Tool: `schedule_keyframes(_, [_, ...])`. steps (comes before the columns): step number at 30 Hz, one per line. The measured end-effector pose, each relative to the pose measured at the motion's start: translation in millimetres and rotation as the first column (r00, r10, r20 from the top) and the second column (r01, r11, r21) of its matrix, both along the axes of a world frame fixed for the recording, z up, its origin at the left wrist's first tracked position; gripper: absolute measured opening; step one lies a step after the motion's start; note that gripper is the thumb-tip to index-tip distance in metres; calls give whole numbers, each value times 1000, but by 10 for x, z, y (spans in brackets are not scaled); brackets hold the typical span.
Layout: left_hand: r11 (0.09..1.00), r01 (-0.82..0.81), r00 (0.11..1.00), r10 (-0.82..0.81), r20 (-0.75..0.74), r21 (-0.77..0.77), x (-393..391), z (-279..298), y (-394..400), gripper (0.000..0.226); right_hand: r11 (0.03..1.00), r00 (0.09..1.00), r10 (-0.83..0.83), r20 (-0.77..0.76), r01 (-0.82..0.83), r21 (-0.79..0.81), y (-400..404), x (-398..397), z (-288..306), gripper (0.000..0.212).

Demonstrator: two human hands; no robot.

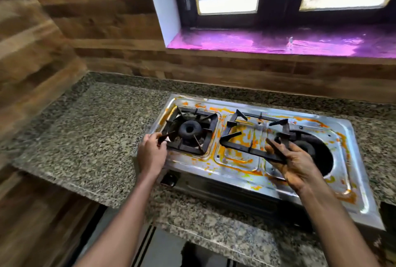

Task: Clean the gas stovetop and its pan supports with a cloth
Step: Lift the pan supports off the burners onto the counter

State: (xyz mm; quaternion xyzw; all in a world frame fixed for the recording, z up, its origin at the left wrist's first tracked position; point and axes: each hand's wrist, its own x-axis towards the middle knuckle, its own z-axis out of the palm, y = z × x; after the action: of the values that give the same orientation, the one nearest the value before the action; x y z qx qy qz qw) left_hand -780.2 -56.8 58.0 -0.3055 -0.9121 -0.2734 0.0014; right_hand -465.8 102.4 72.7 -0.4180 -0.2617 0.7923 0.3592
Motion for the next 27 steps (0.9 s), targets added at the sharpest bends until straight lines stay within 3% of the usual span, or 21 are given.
schedule_keyframes(7, [952,252,963,-264,-52,-173,-574,-54,151,13,996,995,-83,64,80,45,-124,-634,-45,19])
schedule_keyframes(11, [925,364,931,-364,25,-109,-721,19,180,11,988,987,-139,80,133,77,-175,-817,-42,20])
schedule_keyframes(13, [910,413,901,-403,163,-35,-801,50,213,12,983,984,-164,68,158,90,-225,-839,-15,18])
schedule_keyframes(15, [921,355,794,-386,470,157,-892,60,262,12,980,984,-177,33,173,102,-278,-846,42,17])
schedule_keyframes(17, [941,129,548,-330,769,312,-945,55,266,20,980,986,-161,40,156,121,-303,-829,74,34])
schedule_keyframes(18, [943,41,433,-314,845,329,-956,59,280,26,978,985,-167,49,159,135,-310,-815,85,36])
schedule_keyframes(19, [947,10,373,-301,878,321,-961,62,292,29,977,984,-171,51,163,139,-299,-799,67,33])
schedule_keyframes(22, [954,39,318,-294,901,298,-883,147,351,18,978,983,-180,29,175,111,-257,-722,55,24])
schedule_keyframes(25, [959,6,336,-270,903,284,-843,212,434,27,984,990,-135,41,129,126,-190,-658,36,85])
schedule_keyframes(27, [963,-14,357,-246,901,268,-858,215,466,28,985,995,-102,21,98,144,-165,-602,11,97])
